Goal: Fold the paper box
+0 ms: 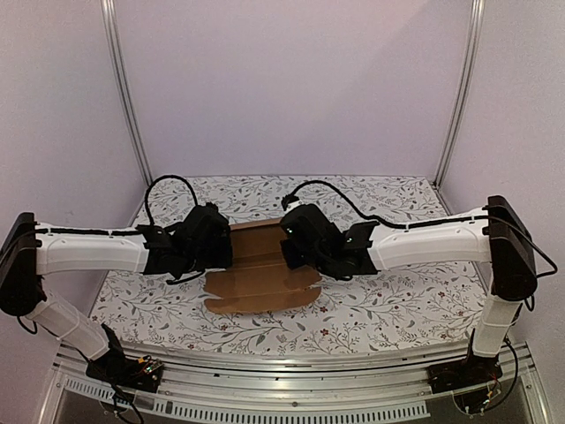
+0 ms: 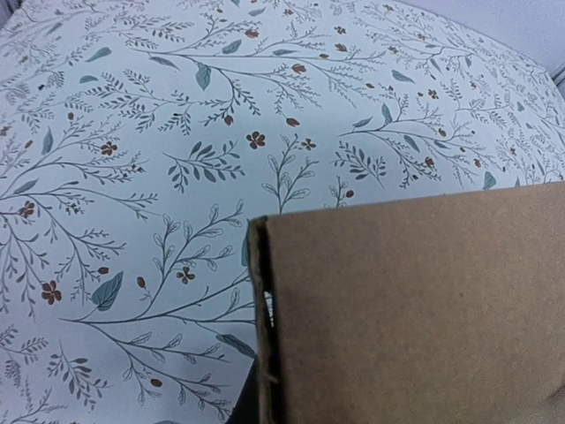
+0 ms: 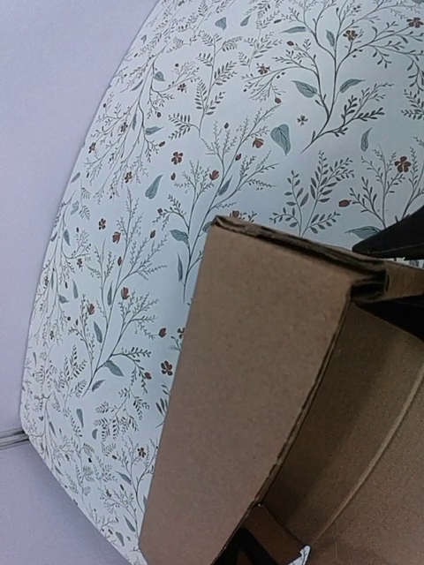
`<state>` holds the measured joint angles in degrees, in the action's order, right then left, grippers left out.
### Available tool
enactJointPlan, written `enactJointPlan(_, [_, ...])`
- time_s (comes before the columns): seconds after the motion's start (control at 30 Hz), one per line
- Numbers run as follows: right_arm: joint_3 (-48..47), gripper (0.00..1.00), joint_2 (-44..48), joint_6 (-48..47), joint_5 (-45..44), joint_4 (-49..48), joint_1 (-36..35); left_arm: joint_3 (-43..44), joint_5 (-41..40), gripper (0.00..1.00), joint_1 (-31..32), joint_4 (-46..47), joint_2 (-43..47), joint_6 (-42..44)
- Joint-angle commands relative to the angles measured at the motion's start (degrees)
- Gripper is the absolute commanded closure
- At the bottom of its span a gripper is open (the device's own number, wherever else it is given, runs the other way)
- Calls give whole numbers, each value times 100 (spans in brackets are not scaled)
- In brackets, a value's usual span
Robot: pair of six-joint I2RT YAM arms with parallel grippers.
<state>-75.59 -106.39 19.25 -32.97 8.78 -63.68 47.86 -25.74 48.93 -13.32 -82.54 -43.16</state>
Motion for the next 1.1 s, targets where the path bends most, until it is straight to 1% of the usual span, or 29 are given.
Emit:
enactJointPlan(0.0, [-167, 94, -235, 33, 124, -419, -101, 239, 410, 100, 189, 190, 18, 14])
enactJointPlan(0.03, [-154, 99, -240, 35, 113, -441, -104, 241, 419, 100, 188, 179, 23, -2])
enactJointPlan(0.07, [-145, 100, -242, 40, 93, -467, -115, 249, 428, 100, 187, 168, 25, -19])
enactJointPlan(0.53, [-105, 100, -150, 18, -55, -588, -224, 344, 439, 100, 196, 31, -155, -132])
enactJointPlan(0.57, [-105, 98, -147, 22, -45, -595, -227, 359, 438, 100, 196, 5, -161, -126])
enactJointPlan(0.73, [-92, 79, -149, 63, -49, -632, -232, 352, 395, 100, 198, -56, -109, -113])
enactJointPlan(0.87, [-80, 77, -163, 81, -64, -674, -227, 322, 379, 100, 205, -92, -16, -124])
enactJointPlan(0.93, [-72, 82, -163, 64, -92, -688, -232, 313, 347, 100, 209, -123, 35, -127])
enactJointPlan(1.03, [-70, 98, -152, 23, -132, -722, -225, 297, 348, 100, 206, -140, 111, -137])
enactJointPlan(1.07, [-70, 100, -149, 6, -158, -732, -228, 295, 354, 100, 205, -148, 123, -144])
